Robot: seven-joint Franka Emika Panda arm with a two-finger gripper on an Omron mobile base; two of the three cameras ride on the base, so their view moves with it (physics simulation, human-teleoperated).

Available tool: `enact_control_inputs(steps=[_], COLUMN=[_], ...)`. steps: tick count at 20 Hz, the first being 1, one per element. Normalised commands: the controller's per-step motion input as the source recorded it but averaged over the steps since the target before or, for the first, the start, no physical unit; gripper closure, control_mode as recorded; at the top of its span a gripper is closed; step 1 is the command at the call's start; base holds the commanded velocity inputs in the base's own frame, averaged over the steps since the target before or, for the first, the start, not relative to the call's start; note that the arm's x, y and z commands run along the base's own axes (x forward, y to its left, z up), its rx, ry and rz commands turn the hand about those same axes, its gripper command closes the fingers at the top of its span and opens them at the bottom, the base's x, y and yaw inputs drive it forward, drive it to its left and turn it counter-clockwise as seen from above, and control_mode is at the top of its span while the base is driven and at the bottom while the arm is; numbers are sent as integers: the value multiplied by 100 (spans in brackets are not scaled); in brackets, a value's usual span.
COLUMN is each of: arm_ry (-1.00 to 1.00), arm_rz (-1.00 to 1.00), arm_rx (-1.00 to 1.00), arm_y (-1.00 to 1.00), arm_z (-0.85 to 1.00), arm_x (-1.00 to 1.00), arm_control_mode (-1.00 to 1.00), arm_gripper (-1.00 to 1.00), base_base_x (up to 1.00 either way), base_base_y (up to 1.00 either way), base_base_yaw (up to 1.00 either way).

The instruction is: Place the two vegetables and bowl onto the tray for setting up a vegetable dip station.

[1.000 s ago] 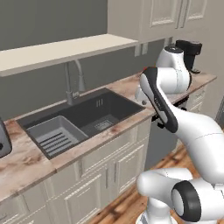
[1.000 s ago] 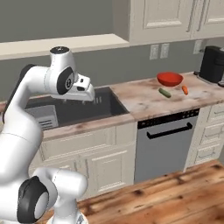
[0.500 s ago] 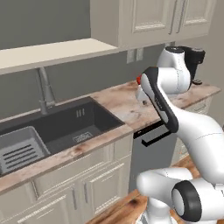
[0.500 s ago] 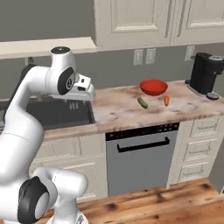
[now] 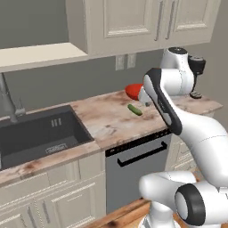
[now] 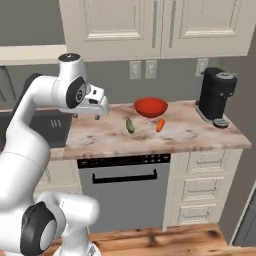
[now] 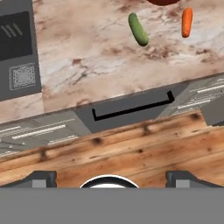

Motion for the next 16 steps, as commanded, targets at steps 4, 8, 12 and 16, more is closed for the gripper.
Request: enact_control_inputs(steps=[4, 8, 12, 16], arm_ry=[0, 0, 0, 0], arm_rz=[0, 0, 0, 0], arm_rx=[0, 0, 0, 0], arm_y=[0, 0, 0, 0], arm_z=[0, 0, 0, 0], arm_x=[0, 0, 0, 0], arm_control_mode=[100, 100, 100, 100], arm_gripper=[-100, -100, -100, -100], base_base_x=[45, 33, 17, 19], base_base_y=[-83, -67, -23, -25], base_base_yaw=[29, 29, 19, 23])
